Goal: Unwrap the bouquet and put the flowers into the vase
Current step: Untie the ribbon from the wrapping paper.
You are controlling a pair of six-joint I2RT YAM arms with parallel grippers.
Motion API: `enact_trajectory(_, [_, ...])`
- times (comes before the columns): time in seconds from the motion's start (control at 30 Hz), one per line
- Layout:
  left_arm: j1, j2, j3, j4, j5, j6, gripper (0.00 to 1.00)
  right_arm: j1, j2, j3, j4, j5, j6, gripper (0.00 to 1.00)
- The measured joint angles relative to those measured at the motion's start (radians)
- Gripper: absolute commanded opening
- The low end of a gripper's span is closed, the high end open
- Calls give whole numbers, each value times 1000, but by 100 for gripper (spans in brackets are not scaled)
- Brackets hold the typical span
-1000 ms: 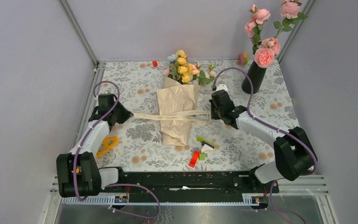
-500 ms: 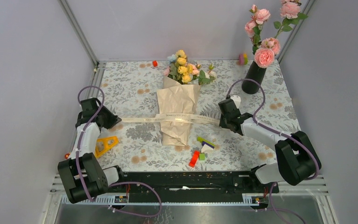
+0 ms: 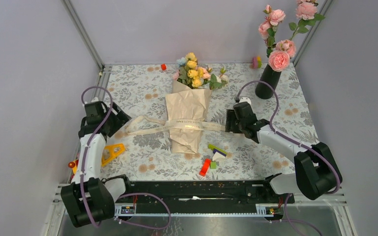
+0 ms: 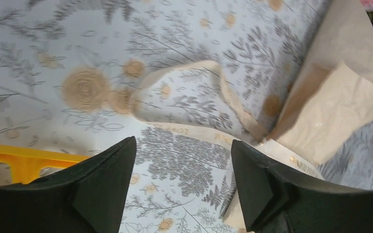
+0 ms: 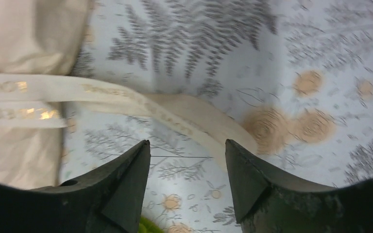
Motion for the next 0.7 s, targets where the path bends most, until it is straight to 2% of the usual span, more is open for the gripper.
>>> enact_trajectory(0.2, [-248, -19, 10, 35, -35, -27, 78, 1, 3, 39, 87, -250, -105, 69])
enact_trajectory(0.4, [-488, 58, 8, 142, -31, -117, 79, 57, 149, 235, 103, -447, -201, 69])
enact_trajectory(0.7, [-645, 237, -43, 290, -8, -267, 79, 154, 400, 489, 77, -548, -276, 68])
